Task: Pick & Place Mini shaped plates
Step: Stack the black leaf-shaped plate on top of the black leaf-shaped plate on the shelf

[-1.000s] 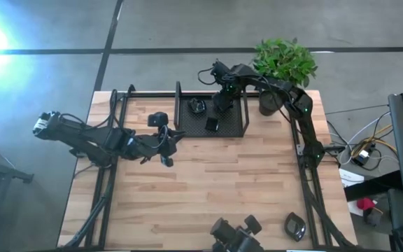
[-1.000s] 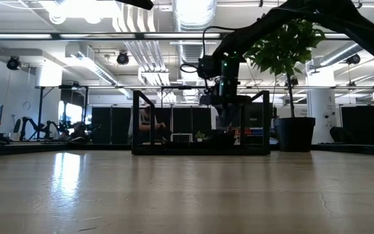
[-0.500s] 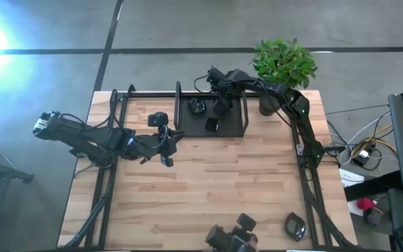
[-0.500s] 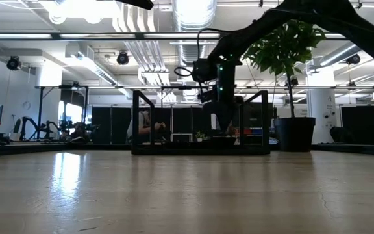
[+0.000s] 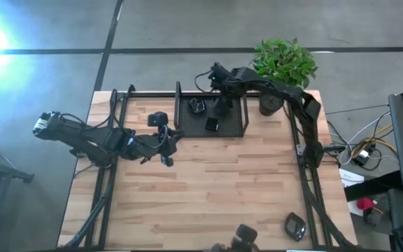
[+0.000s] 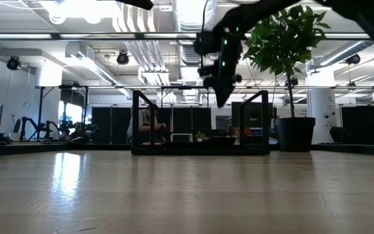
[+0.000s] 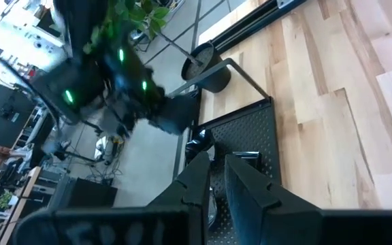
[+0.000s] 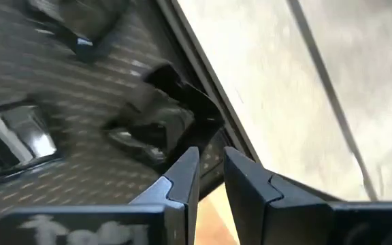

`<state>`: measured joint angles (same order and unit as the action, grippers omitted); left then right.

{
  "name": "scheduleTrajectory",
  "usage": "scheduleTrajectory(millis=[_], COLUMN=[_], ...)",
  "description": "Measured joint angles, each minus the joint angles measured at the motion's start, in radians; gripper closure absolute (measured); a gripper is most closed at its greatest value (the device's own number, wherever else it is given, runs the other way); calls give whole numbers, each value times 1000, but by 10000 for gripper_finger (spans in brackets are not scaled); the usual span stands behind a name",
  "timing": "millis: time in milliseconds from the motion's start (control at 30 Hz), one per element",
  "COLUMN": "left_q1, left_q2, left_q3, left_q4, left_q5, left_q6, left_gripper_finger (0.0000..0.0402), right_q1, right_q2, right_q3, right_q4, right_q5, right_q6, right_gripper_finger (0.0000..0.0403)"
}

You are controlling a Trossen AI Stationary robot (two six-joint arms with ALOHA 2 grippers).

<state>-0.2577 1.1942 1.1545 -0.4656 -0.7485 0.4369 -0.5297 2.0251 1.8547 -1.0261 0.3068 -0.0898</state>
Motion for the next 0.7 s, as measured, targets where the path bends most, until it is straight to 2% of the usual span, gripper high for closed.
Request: scheduleTrajectory(millis=[267, 433, 700], left_q1=[-1, -12, -128], left_q2=[-1, -2, -1], left_q3=[0, 0, 0], left_q4=[-1, -6, -21], left_q5=[-12, -12, -12], left_q6=[-44, -81, -177], left_gripper_finger=[356, 356, 356], right_q1=[175, 324, 610], right_q2=[-213, -356, -560], right_q3=[-51, -119, -269], right_q4=[-18, -16, -31], right_q5=[1, 3, 8], right_q6=[-18, 10, 63], right_gripper_finger=[337, 337, 337])
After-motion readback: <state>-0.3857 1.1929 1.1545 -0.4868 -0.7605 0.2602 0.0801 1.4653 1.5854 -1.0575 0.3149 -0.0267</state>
